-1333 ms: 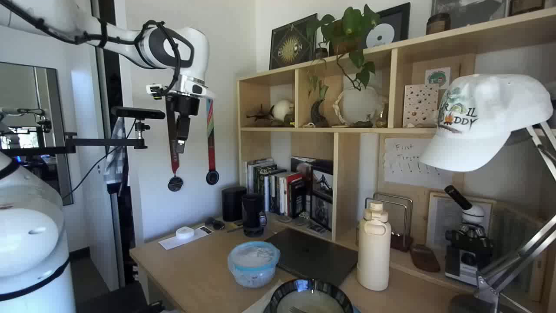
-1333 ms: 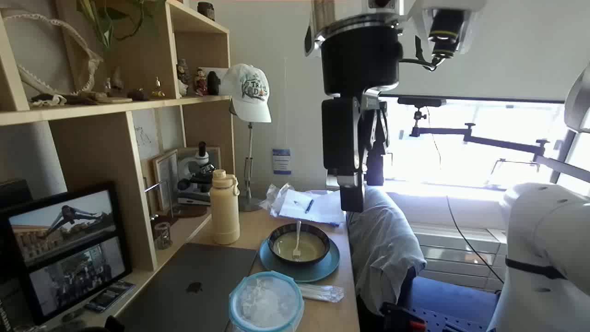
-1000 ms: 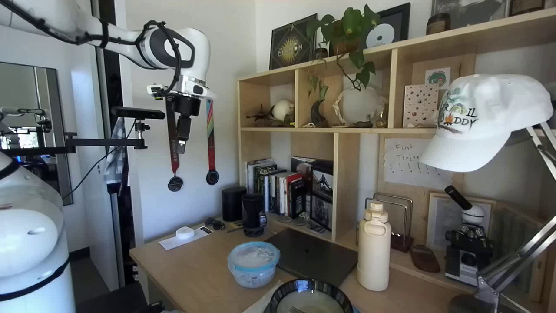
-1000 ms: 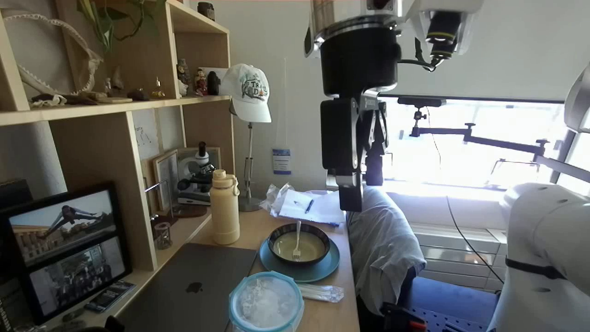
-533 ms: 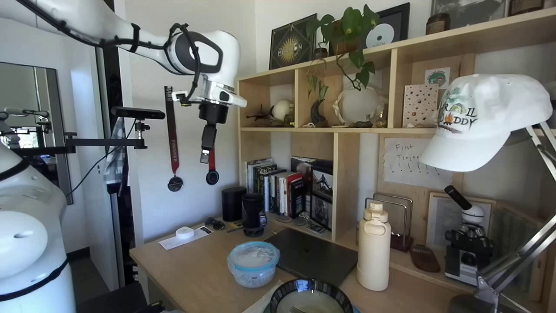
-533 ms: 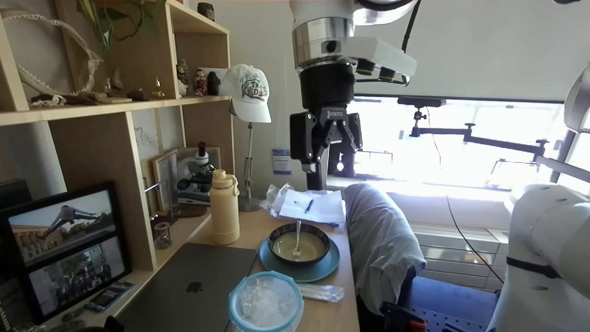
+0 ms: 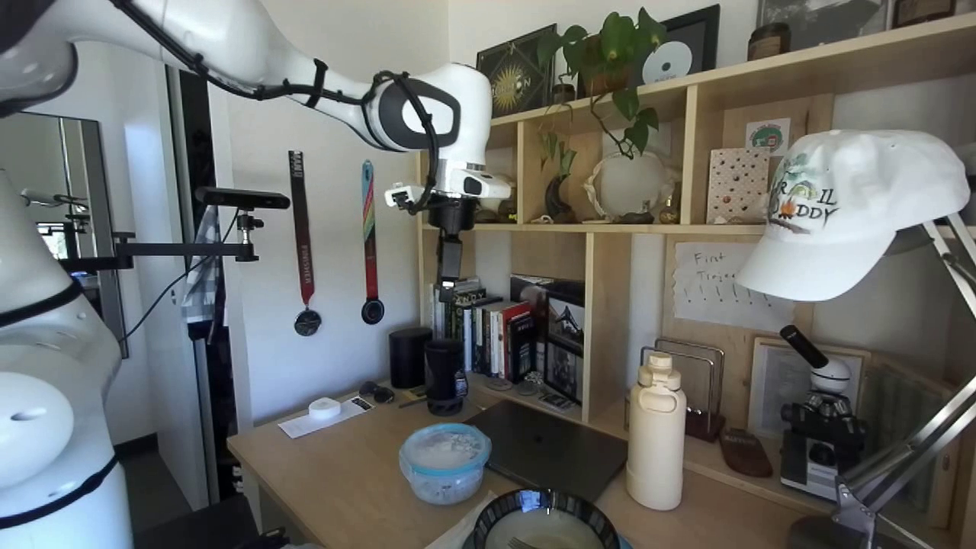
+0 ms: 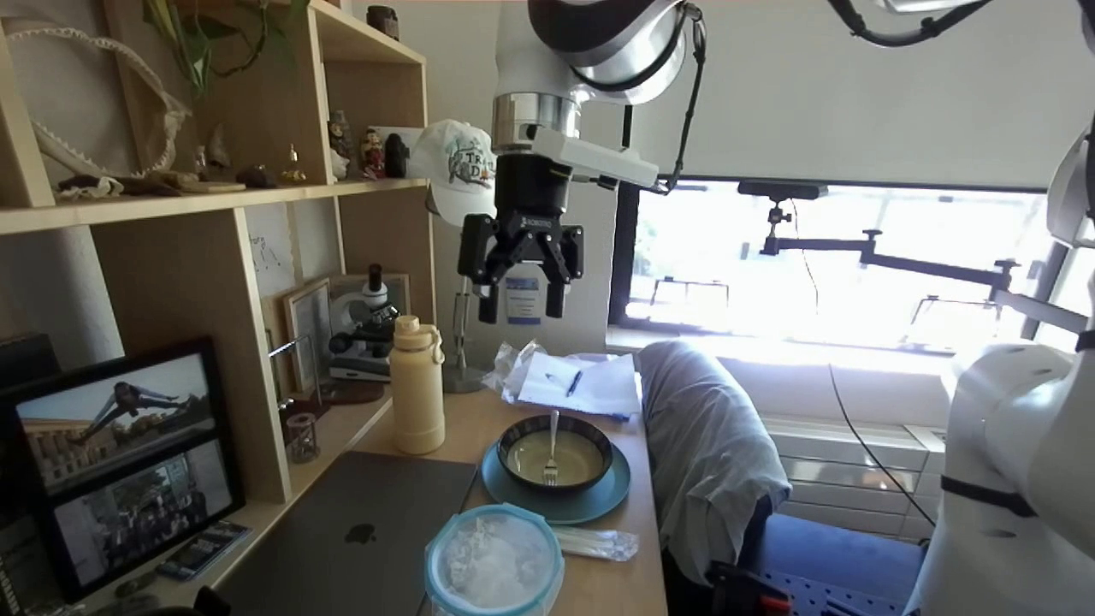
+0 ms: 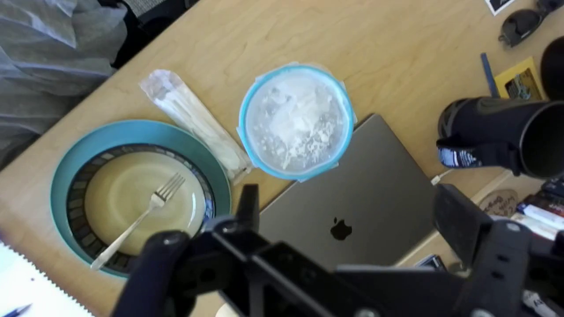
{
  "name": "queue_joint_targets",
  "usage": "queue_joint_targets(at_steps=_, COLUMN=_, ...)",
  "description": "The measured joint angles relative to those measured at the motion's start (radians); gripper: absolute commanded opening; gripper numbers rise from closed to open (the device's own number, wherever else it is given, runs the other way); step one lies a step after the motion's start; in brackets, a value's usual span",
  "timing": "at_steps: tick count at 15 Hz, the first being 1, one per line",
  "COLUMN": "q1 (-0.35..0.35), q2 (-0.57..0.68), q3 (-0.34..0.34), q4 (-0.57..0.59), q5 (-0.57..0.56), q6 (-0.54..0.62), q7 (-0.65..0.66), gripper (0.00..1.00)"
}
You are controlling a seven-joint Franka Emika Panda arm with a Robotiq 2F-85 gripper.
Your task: Move the yellow bottle to the other side of the table, place the package in the black bowl, and move the black cup to the other side of the table
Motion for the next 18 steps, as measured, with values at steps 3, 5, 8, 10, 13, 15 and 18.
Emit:
queue_joint_targets(at_steps=3, q1=-0.011, q2=0.099, q3=-0.027, q4=0.095, q5=-0.031, q6=0.034, q7=-0.001, gripper=1.0)
queue_joint_targets(at_steps=5, q1=-0.016, q2=0.166, q3=-0.044, q4=0.168, q5=-0.055, q6=0.037, q7=-0.001, gripper=1.0)
queue_joint_targets(at_steps=8, q1=-0.021, q2=0.264, q3=-0.064, q4=0.278, q5=-0.071, q6=0.041, q7=-0.004, gripper=1.0)
queue_joint_targets(at_steps=10, q1=-0.023, q2=0.327, q3=-0.076, q4=0.346, q5=-0.083, q6=0.047, q7=-0.008, gripper=1.0)
queue_joint_targets(at_steps=13, q1=-0.031, q2=0.423, q3=-0.097, q4=0.444, q5=-0.089, q6=0.062, q7=-0.024, gripper=1.0)
queue_joint_targets(at_steps=15, q1=-0.043, q2=0.483, q3=-0.111, q4=0.505, q5=-0.089, q6=0.071, q7=-0.038, gripper=1.0)
queue_joint_targets(at_steps=18, q1=-0.067, q2=0.565, q3=-0.126, q4=0.593, q5=-0.087, q6=0.073, q7=-0.055, gripper=1.0)
